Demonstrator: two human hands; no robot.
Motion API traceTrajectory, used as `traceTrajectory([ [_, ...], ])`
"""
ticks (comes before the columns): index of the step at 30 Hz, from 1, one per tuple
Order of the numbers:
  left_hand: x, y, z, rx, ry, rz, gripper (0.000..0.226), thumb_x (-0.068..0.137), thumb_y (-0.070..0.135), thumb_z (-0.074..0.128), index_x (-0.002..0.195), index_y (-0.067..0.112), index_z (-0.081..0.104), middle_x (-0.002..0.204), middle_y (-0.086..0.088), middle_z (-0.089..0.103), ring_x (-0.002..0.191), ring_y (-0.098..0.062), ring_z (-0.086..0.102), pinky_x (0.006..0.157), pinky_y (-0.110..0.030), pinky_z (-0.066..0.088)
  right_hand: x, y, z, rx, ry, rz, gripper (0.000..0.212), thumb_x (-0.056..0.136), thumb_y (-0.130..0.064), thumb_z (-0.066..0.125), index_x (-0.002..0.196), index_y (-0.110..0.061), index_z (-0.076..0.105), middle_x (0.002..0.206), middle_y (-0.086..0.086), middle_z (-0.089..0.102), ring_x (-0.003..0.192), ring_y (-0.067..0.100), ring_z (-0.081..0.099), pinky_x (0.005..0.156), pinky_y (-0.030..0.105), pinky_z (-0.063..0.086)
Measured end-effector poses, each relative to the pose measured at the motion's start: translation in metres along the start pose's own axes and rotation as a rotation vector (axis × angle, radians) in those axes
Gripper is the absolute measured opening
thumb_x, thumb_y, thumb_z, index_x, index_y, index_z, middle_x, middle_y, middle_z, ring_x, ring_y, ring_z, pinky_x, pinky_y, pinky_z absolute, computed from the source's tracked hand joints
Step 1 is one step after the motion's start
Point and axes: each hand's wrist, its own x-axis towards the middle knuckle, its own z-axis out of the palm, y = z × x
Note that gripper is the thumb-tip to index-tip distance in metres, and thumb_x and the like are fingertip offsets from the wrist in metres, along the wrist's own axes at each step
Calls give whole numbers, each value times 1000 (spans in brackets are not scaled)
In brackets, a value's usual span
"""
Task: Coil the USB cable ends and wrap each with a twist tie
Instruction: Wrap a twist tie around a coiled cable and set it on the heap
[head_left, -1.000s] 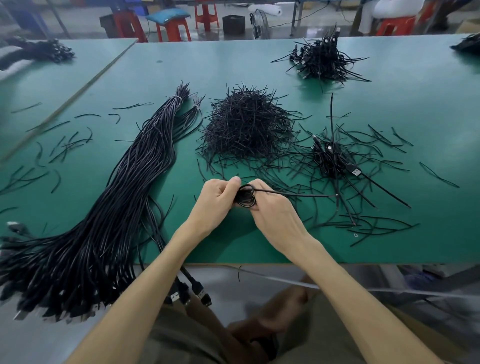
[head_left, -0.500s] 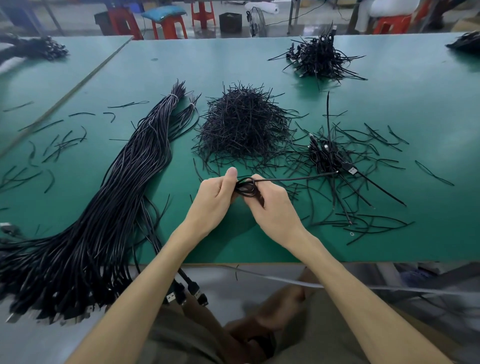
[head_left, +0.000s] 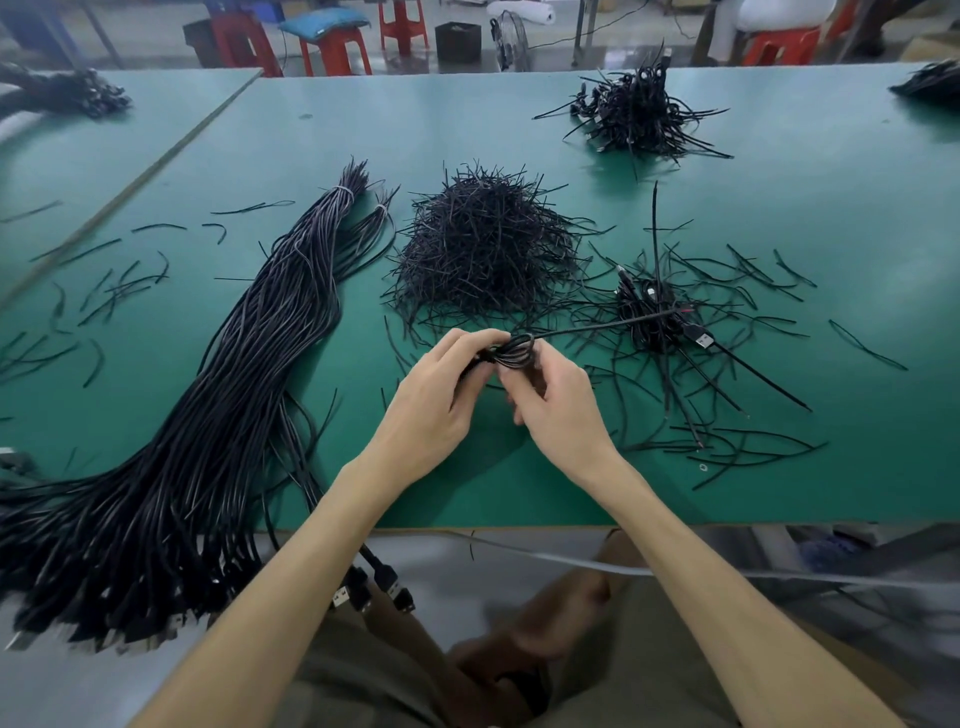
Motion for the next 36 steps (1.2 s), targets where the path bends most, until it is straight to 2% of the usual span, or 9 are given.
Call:
traceTrajectory([
  [4, -1, 0, 2, 34, 10, -25, 30, 108, 14, 45, 136, 16, 55, 116, 4, 57, 99, -20, 61, 85, -47, 53, 1, 1, 0, -15, -10, -13, 19, 101, -18, 59, 84, -25, 56, 66, -1, 59, 53, 12, 53, 53, 22, 45],
  [12, 0, 5, 3, 125, -9, -120, 34, 109, 34, 33, 132, 19, 52, 115, 8, 54, 90, -19, 60, 81, -48, 52, 3, 2, -3, 9, -36, 46, 20, 102, -20, 58, 87, -7, 59, 68, 7, 61, 53, 17, 55, 57, 40, 49],
  [16, 0, 4, 4, 139, -11, -129, 28, 110, 32, 35, 126, 19, 53, 113, 10, 55, 89, -16, 58, 80, -47, 52, 4, 1, -3, -4, -36, 43, 20, 101, -18, 57, 87, -2, 58, 70, 19, 58, 59, 25, 50, 60, 47, 46],
  [20, 2, -1, 1, 27, -5, -137, 19, 108, 16, 44, 120, 16, 58, 107, 10, 60, 92, -13, 60, 83, -43, 52, 4, 1, -3, -15, -39, 41, 20, 100, -17, 57, 84, -4, 57, 65, 7, 52, 60, 22, 46, 60, 48, 44],
  [24, 2, 2, 0, 49, -38, -53, 15, 108, 20, 43, 116, 20, 56, 98, 17, 54, 86, -7, 56, 74, -30, 47, 3, 2, -4, 5, -7, 38, 24, 100, -18, 57, 80, -6, 54, 66, 12, 52, 60, 30, 46, 60, 51, 45],
  [26, 0, 4, 1, 83, -45, -41, 14, 108, 27, 41, 115, 21, 53, 99, 18, 51, 85, -8, 55, 73, -30, 45, 2, 2, -4, 12, 6, 37, 25, 100, -19, 57, 81, -3, 52, 68, 17, 53, 61, 34, 47, 59, 52, 44],
  [29, -1, 8, 1, 133, -54, -35, 17, 106, 33, 46, 115, 20, 51, 101, 16, 49, 83, -10, 52, 72, -31, 44, 3, 3, -5, 19, 16, 47, 27, 100, -19, 56, 82, 0, 52, 67, 14, 53, 60, 26, 45, 59, 52, 43],
  [32, -2, 11, 1, 161, -42, -42, 20, 105, 27, 54, 120, 14, 52, 105, 10, 52, 78, -12, 52, 69, -36, 47, 3, 3, -4, 23, 6, 62, 27, 101, -20, 56, 84, 2, 53, 72, 23, 56, 61, 24, 45, 60, 52, 44],
  [36, -4, 18, 0, 206, 31, -32, 31, 102, 21, 61, 131, 15, 53, 113, 7, 61, 78, -10, 56, 67, -38, 53, 4, 3, -4, 36, 14, 66, 25, 101, -19, 55, 84, -1, 54, 71, 23, 56, 55, 20, 47, 55, 50, 43],
])
